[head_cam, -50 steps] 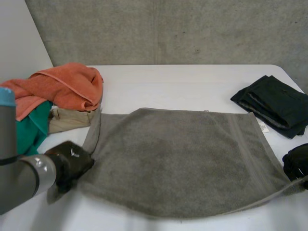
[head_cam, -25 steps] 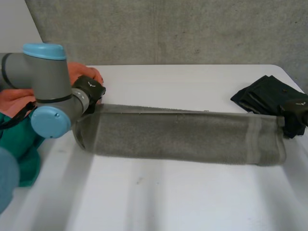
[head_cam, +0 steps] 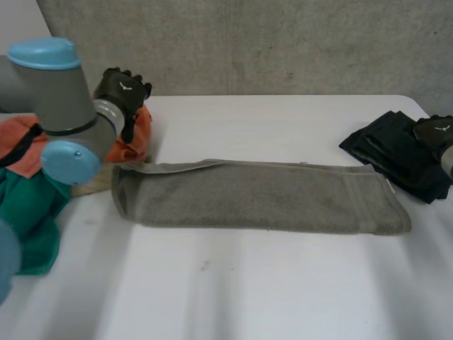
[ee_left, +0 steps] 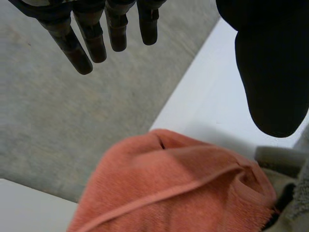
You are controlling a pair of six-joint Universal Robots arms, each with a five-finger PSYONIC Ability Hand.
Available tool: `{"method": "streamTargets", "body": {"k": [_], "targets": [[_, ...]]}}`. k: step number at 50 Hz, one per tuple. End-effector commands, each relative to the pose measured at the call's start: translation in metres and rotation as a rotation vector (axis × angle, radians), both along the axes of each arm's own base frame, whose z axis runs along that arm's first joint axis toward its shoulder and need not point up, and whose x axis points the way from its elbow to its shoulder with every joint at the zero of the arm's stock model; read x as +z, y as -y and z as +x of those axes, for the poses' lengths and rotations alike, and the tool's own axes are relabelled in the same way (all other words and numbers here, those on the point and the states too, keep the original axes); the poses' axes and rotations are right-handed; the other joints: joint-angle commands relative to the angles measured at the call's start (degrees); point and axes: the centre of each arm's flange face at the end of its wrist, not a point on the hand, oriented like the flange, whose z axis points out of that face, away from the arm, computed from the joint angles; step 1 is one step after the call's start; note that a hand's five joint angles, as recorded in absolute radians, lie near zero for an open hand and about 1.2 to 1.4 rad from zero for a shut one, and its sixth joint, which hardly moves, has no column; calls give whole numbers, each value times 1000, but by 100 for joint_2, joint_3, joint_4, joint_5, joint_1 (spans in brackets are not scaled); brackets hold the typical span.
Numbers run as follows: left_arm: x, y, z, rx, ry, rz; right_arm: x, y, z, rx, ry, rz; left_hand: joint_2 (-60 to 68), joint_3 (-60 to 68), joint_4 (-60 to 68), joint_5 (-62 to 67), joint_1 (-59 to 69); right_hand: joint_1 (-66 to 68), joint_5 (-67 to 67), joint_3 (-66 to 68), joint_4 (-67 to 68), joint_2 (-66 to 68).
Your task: Fold the laundry.
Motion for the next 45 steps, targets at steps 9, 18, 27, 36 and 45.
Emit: {"method": "streamTargets", "body": {"k": [9,18,27,36,45], "targets": [[-31,-30,18,-71,20,142,4,-78,-2,172,10,298,-168,-190,-147,-279,-74,-241,-278,-184,-183,-167],[-64,-17,20,-49,59,171,-12,-94,-6,163,31,323,-168,-190,-147,-279,-74,-241,-278,-184,-183,-167],[-73,21,15,-4,29,33,-26,-109,-6,164,47,343,-168,-190,-147,-279,-74,-241,-278,-184,-183,-167],[-56,64,25,155,2,-133,-34,-114,-1,161,63,325,-168,-190,-147,-279,-74,-241,-278,-184,-183,-167],[-49,33,22,95,-25,0,-27,-114,-3,155,69,299,-168,-190,-147,-279,-74,-241,-278,-184,-183,-167]]}}
